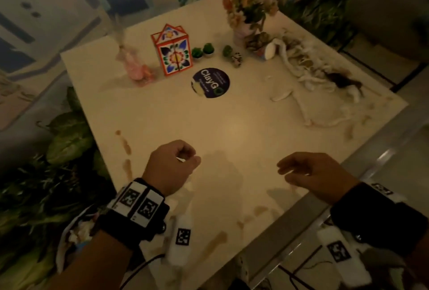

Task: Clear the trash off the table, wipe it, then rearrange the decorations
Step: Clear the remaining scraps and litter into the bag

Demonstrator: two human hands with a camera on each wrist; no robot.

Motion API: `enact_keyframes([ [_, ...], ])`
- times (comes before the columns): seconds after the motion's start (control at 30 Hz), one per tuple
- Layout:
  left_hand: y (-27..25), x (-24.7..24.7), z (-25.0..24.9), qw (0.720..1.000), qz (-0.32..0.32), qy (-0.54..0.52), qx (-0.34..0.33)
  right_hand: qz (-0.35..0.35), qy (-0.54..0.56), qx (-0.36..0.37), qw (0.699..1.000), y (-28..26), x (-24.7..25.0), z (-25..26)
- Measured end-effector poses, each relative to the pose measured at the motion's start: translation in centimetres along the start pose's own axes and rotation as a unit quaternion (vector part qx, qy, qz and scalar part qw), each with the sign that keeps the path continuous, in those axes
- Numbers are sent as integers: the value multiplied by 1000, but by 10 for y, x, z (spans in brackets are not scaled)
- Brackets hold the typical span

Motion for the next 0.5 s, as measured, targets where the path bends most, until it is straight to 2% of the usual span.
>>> enact_keyframes([
  [0.1,10,-42,-25,991,66,117,-20,-49,23,-29,998,-1,37,-26],
  [0.2,28,-85,-43,968,146,201,-33,-88,16,-56,994,-2,63,-42],
  [0.37,51,-136,-69,946,232,212,-86,-123,35,-65,990,-5,88,-52],
  [0.4,55,-142,-70,939,237,228,-103,-128,43,-65,989,-6,90,-53],
  [0.5,64,-144,-67,938,196,258,-127,-137,58,-72,986,-8,90,-59],
])
Point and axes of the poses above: each hand's wrist, its own y-axis towards the middle knuckle, its own x-axis out of the back of the hand, z = x × y, the point moved 4 cm from there along y, towards the middle knuckle, and after that the axes turned 13 degrees about z, right-handed, at the moved point
